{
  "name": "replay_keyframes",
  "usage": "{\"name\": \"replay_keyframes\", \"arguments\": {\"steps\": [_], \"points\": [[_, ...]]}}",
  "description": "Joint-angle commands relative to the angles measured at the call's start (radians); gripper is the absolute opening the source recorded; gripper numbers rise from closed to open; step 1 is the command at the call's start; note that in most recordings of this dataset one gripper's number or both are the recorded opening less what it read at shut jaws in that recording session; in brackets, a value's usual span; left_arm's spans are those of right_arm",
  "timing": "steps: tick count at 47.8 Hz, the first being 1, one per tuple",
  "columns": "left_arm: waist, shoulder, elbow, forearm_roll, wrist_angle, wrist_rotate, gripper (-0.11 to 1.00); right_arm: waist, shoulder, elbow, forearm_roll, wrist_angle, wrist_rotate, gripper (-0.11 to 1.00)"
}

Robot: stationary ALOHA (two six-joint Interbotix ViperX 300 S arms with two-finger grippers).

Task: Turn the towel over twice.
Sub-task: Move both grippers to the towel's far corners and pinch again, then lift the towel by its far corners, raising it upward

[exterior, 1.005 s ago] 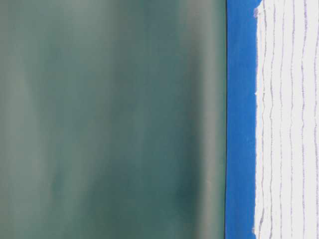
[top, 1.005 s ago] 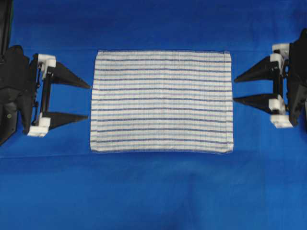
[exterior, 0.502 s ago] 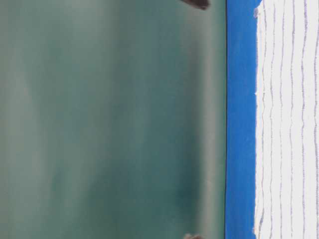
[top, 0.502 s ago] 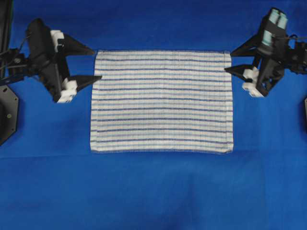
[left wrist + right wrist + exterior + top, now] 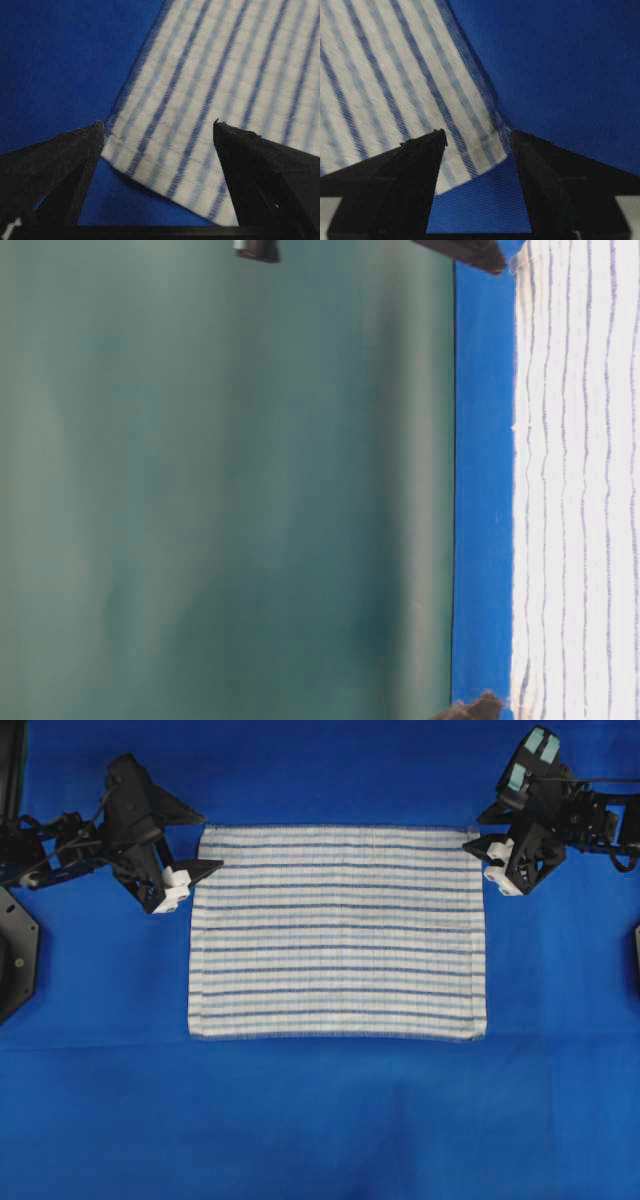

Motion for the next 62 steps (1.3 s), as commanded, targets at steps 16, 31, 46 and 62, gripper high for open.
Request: {"name": "replay_keyframes", "arguments": {"steps": [16, 31, 46, 62], "points": [[0.041, 0.117, -0.049, 0.000, -0.003, 0.000, 0.81, -0.035, 0.095, -0.028, -0.005, -0.067, -0.014, 0.59], [0.041, 0.135, -0.066, 0.000, 0.091, 0.002, 0.14, -0.035, 0.097, -0.031, -0.005, -0.063, -0.031, 0.07], [0.054, 0.107, -0.081, 0.000, 0.094, 0.000, 0.02, -0.051, 0.083, -0.061, -0.005, -0.055, -0.034, 0.07], [0.150, -0.028, -0.123, 0.000, 0.094, 0.003, 0.02, -0.160, 0.006, -0.144, -0.005, -0.003, -0.075, 0.07]]}}
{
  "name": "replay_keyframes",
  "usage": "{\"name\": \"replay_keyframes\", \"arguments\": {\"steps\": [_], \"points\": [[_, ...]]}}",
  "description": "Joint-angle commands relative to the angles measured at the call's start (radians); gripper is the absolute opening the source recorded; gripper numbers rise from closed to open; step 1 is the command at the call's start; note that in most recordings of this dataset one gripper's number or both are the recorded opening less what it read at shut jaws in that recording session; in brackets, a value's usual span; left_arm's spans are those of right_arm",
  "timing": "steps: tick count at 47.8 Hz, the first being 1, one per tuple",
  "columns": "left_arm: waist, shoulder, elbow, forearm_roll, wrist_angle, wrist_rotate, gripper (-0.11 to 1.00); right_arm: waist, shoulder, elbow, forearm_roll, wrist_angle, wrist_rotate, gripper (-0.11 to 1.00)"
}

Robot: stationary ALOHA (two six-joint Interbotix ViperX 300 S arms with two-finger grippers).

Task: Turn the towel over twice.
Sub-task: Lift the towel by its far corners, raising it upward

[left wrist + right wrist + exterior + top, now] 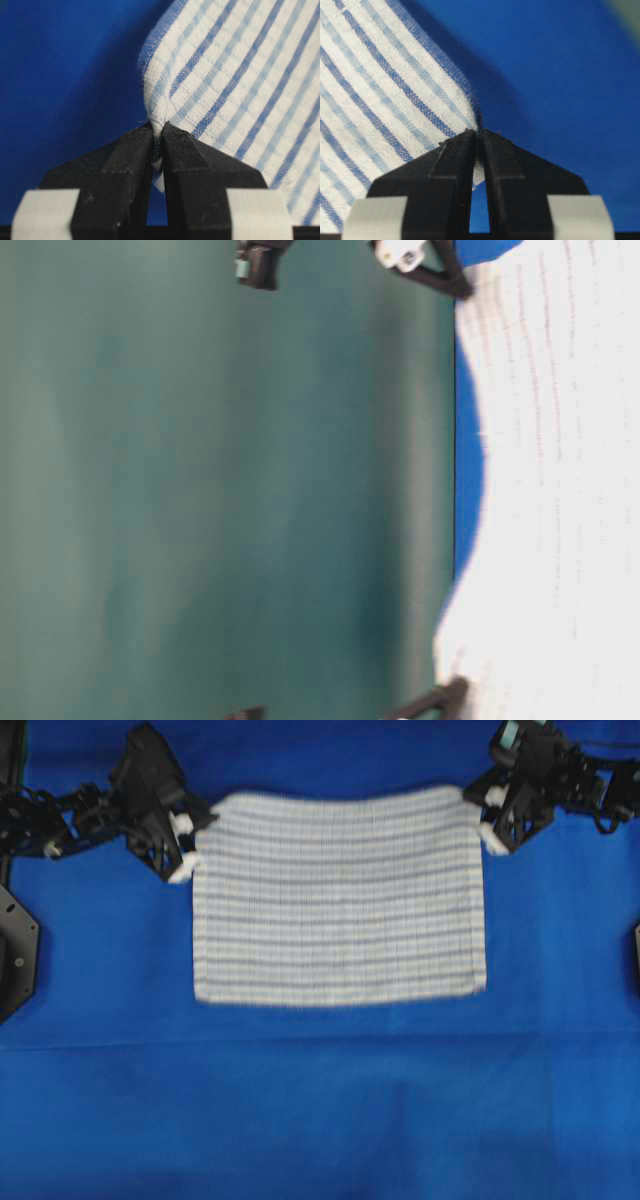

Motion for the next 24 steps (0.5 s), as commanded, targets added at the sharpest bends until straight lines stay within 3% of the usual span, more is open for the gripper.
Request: {"name": "replay_keyframes", "arguments": {"steps": [1, 9, 24], "points": [[0.031, -0.061, -0.025, -0.002, -0.005, 0.003, 0.02, -0.021, -0.048, -0.040, -0.002, 0.018, -0.011, 0.07], [0.086, -0.158, -0.049, -0.002, 0.002, 0.015, 0.02, -0.049, -0.117, -0.095, -0.002, 0.083, -0.044, 0.07], [0.124, -0.290, -0.106, -0.002, 0.015, 0.124, 0.02, -0.091, -0.262, -0.193, -0.002, 0.189, -0.121, 0.07]]}}
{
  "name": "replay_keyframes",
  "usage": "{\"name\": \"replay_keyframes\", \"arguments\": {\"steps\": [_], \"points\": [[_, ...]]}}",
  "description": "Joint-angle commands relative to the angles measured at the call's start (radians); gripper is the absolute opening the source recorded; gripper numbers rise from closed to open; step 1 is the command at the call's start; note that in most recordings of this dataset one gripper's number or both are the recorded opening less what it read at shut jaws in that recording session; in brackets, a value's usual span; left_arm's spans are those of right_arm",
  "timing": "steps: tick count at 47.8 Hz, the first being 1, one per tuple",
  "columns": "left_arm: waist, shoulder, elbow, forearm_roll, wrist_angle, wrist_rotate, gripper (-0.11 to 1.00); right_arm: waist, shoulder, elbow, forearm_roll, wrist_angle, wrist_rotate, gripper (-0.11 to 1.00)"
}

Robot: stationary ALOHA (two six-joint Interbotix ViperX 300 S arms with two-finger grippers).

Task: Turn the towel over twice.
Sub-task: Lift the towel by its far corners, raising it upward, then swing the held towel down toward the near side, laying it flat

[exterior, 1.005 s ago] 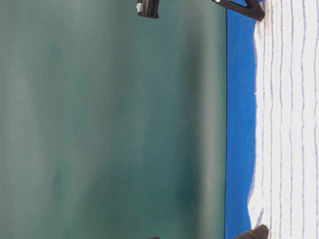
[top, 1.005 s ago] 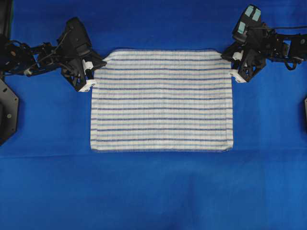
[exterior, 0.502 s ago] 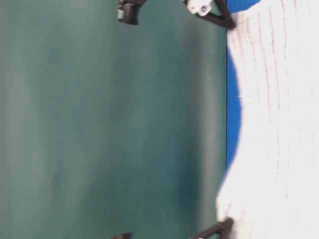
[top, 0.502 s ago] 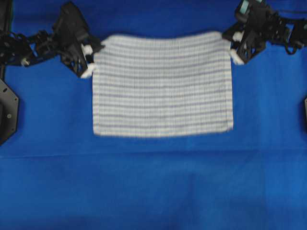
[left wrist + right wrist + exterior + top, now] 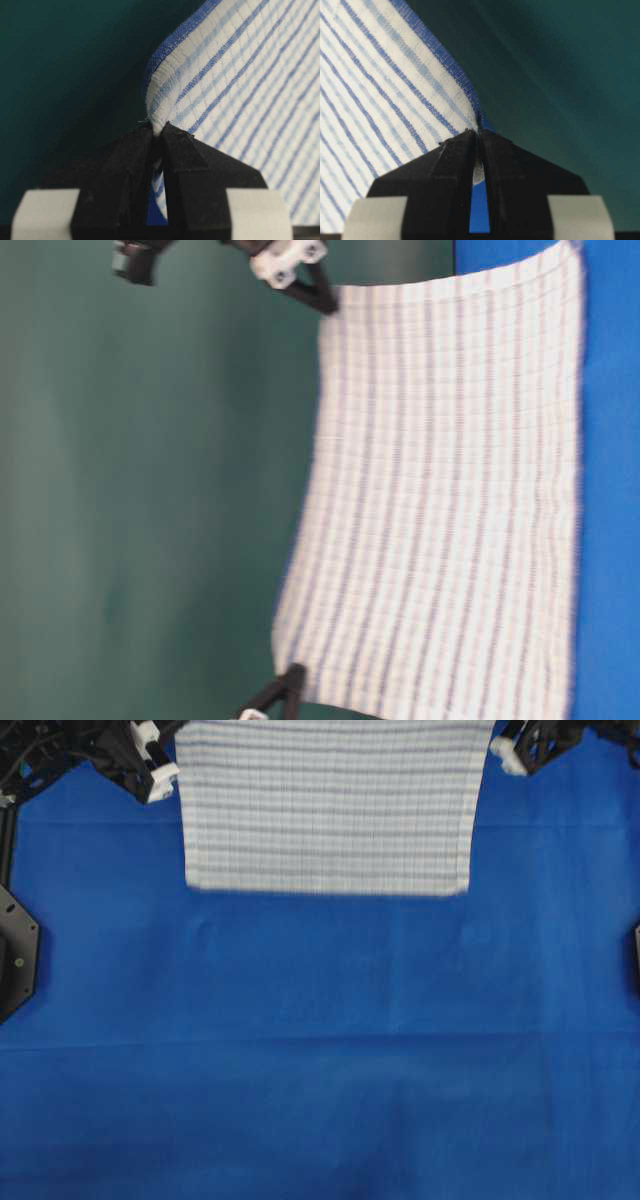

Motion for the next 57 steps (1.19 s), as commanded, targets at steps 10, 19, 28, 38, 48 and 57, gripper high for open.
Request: {"name": "replay_keyframes", "arguments": {"steps": [10, 19, 28, 38, 48, 57], "points": [[0.012, -0.046, -0.051, -0.002, -0.048, 0.008, 0.02, -0.021, -0.106, -0.114, -0.002, 0.067, -0.044, 0.07], [0.012, -0.077, -0.048, -0.002, -0.058, 0.017, 0.02, -0.015, -0.155, -0.132, -0.002, 0.118, -0.037, 0.07], [-0.006, -0.135, -0.037, -0.002, -0.040, 0.026, 0.02, 0.021, -0.222, -0.092, 0.008, 0.146, -0.028, 0.07], [-0.043, -0.196, -0.011, -0.002, 0.017, 0.028, 0.02, 0.112, -0.318, -0.037, 0.017, 0.229, 0.011, 0.07], [-0.126, -0.239, 0.038, -0.002, 0.058, 0.026, 0.02, 0.255, -0.402, 0.008, 0.021, 0.341, 0.049, 0.07], [-0.212, -0.258, 0.094, -0.002, 0.098, 0.017, 0.02, 0.399, -0.426, 0.058, 0.025, 0.385, 0.123, 0.07]]}}
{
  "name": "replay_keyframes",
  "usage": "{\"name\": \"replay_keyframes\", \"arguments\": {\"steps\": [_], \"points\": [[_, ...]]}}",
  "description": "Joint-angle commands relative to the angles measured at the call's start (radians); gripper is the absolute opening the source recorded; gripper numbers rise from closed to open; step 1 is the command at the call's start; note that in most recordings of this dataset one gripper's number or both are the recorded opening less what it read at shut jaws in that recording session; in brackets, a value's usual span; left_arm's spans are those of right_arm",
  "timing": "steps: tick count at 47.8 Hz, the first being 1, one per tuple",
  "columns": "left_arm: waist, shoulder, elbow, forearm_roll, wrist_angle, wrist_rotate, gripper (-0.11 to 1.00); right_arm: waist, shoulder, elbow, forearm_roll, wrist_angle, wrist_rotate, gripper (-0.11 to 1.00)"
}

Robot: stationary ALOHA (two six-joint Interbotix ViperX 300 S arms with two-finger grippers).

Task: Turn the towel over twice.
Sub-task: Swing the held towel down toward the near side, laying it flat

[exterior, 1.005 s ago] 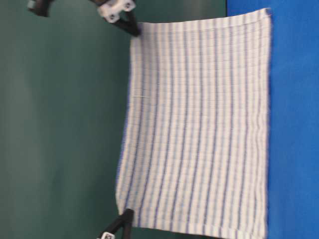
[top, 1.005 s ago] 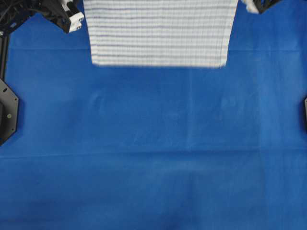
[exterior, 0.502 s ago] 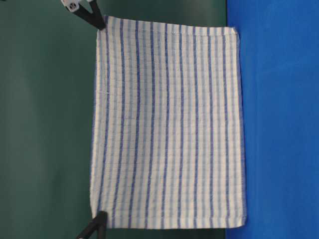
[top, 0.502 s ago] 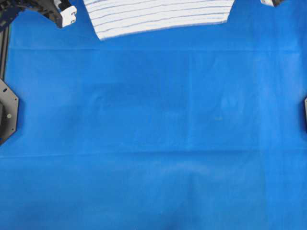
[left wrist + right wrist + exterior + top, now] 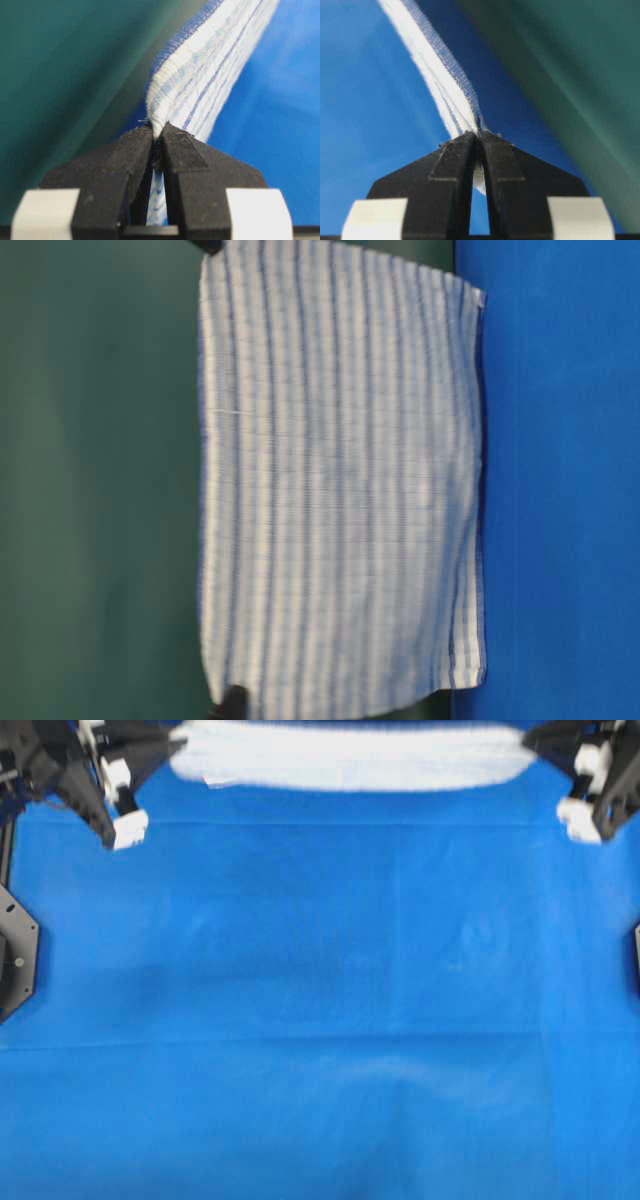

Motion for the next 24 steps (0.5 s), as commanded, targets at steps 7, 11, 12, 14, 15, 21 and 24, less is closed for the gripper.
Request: {"name": "replay_keyframes", "arguments": {"steps": [7, 11, 12, 14, 15, 21, 24], "points": [[-0.104, -0.018, 0.034, -0.002, 0.052, -0.034, 0.02, 0.158, 0.012, 0.040, 0.002, 0.003, 0.081, 0.07], [-0.156, -0.014, 0.046, -0.002, 0.080, -0.052, 0.02, 0.216, 0.032, 0.058, 0.002, 0.002, 0.112, 0.07], [-0.169, -0.012, 0.049, -0.002, 0.087, -0.057, 0.02, 0.230, 0.038, 0.063, 0.002, 0.000, 0.121, 0.07], [-0.206, -0.008, 0.055, -0.002, 0.107, -0.064, 0.02, 0.255, 0.054, 0.069, 0.002, -0.003, 0.141, 0.07], [-0.221, -0.006, 0.057, -0.002, 0.117, -0.064, 0.02, 0.265, 0.063, 0.074, 0.002, -0.005, 0.150, 0.07], [-0.318, 0.012, 0.067, -0.002, 0.146, -0.066, 0.02, 0.330, 0.123, 0.091, 0.002, -0.029, 0.213, 0.07], [-0.377, 0.031, 0.074, -0.002, 0.147, -0.067, 0.02, 0.368, 0.160, 0.098, 0.003, -0.049, 0.249, 0.07]]}}
